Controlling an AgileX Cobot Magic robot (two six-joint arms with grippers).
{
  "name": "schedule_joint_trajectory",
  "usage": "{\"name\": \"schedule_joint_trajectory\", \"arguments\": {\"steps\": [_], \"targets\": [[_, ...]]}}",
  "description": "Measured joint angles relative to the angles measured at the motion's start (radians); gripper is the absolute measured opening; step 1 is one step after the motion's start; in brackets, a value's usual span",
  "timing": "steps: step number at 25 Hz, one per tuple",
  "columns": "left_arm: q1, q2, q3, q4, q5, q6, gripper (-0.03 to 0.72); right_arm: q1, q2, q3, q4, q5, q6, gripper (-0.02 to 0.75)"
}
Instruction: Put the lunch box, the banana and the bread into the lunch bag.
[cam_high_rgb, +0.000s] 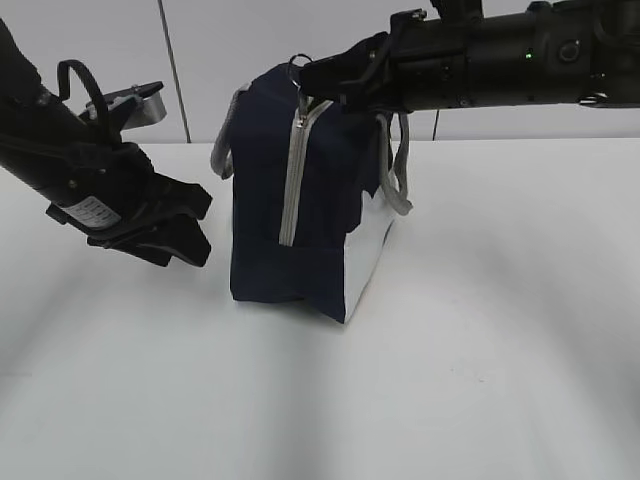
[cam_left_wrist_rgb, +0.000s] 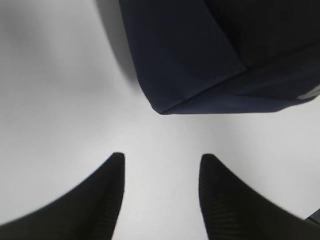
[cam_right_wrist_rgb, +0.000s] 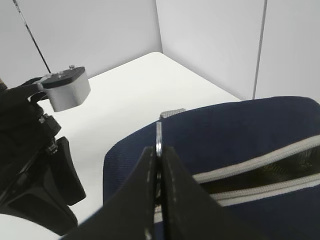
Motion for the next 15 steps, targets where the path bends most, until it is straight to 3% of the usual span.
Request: {"name": "schedule_joint_trajectory", "arguments": {"steps": [15], "targets": [[0.000, 0.000, 0.000, -0.043, -0.001, 0.014, 0.350, 0.000, 0.015, -0.030, 0.059, 0.117, -0.036, -0.016]]}}
